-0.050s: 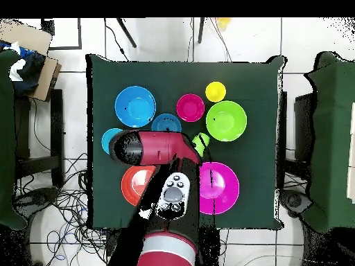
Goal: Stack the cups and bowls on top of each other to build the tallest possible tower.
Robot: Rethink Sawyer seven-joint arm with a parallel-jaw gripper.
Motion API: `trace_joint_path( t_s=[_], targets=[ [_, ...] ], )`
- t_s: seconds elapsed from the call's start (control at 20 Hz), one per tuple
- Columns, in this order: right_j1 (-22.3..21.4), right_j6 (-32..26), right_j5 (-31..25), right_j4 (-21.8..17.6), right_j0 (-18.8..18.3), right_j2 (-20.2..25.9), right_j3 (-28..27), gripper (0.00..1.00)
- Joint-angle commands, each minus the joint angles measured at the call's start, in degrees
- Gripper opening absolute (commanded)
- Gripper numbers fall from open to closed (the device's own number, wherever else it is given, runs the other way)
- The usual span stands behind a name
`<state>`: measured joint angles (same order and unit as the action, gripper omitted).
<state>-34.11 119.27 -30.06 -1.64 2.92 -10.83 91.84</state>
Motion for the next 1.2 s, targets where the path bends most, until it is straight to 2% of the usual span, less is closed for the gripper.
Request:
trace_joint_path(
  t_s=[0.05, 0.35, 0.55, 0.8, 1.0, 1.2],
  targets=[
    [-3.6, -2.5, 0.9, -0.6, -9.3, 7.4, 9.0, 1.0],
    [-5.8, -3.7, 2.3, -2.5, -12.7, 10.3, 12.2, 1.0],
    [-7.3, -2.9, 1.8, -3.0, -12.6, 10.8, 13.5, 1.0],
    [-8.0, 1.5, 1.9, -2.8, -9.6, 8.5, 14.4, 1.0],
    [-9.5, 3.9, -0.1, -1.2, -7.5, 7.4, 15.3, 1.0],
    [-9.2, 6.2, -0.7, 0.3, -5.6, 6.5, 14.7, 1.0]
  ],
)
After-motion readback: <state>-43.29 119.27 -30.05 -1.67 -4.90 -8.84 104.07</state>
